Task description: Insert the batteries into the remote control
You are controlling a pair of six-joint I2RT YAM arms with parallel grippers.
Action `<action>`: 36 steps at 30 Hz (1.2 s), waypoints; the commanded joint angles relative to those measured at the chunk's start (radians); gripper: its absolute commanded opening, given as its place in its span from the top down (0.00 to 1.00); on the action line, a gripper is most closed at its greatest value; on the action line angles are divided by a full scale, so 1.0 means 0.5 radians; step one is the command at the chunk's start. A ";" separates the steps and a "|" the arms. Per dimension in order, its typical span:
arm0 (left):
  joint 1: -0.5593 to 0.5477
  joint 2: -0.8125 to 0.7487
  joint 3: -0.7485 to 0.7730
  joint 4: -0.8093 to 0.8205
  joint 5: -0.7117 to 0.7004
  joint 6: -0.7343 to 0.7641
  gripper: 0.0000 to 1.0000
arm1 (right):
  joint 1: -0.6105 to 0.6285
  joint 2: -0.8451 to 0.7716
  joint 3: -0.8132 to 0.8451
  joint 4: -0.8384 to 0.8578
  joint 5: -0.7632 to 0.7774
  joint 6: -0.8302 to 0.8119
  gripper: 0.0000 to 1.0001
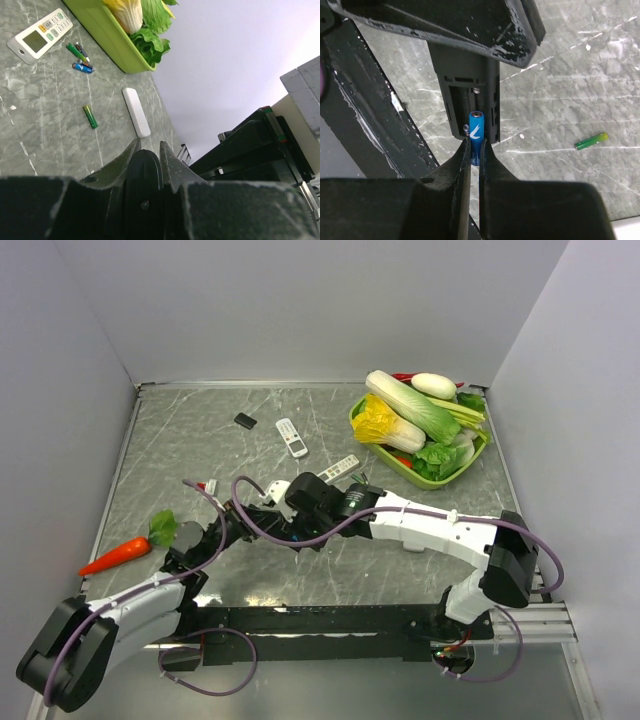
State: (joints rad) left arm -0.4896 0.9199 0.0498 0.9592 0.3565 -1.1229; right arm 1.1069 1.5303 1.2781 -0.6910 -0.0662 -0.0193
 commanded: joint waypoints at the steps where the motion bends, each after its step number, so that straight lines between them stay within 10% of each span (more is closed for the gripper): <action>1: 0.007 -0.057 -0.290 0.116 -0.010 -0.107 0.99 | 0.035 0.047 0.162 -0.081 0.111 0.011 1.00; 36: 0.007 -0.309 -0.247 -0.219 -0.029 -0.356 0.99 | 0.149 0.234 0.496 -0.449 0.277 -0.109 1.00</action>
State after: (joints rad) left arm -0.4820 0.8005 0.0410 0.8097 0.3378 -1.2949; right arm 1.1740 1.6295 1.4754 -0.8387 0.0479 -0.0589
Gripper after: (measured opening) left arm 0.228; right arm 0.096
